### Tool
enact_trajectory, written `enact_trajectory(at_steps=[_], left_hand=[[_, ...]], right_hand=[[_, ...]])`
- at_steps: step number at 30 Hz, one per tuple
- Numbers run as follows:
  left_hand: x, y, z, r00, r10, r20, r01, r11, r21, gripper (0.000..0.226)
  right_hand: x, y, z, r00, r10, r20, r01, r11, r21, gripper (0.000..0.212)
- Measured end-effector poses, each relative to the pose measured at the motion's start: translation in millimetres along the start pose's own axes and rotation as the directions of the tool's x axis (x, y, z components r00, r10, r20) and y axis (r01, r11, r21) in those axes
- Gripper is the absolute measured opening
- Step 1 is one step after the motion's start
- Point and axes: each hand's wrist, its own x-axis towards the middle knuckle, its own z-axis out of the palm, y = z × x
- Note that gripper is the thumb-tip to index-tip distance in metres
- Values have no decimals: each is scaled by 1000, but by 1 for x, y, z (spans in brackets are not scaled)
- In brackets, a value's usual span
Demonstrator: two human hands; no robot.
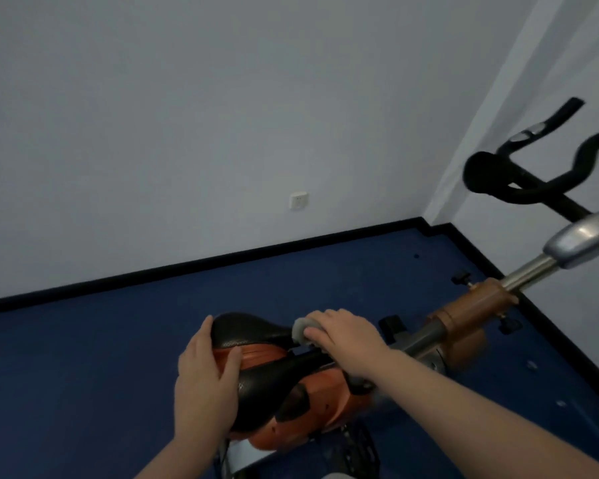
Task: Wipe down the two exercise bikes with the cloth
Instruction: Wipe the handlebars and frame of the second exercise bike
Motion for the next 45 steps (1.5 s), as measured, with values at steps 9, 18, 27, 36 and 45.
enact_trajectory(at_steps=[9,18,27,36,45], left_hand=[[-10,-3,0,991,-23,-130,28,999,38,55],[-25,0,6,987,-118,-109,117,993,-13,62],[-55,-18,3,988,-156,19,157,975,-158,61],[-58,-21,-7,987,-134,94,149,972,-183,50],[-35,-39,-33,968,-44,248,79,988,-134,49]], right_hand=[[20,-60,18,964,-264,-43,260,962,-80,52],[41,-54,0,967,-145,207,187,963,-196,53],[33,-92,19,849,-527,29,528,847,-62,52],[86,-133,-1,952,-265,151,242,958,151,23],[73,-123,1,856,-504,120,430,821,376,40]])
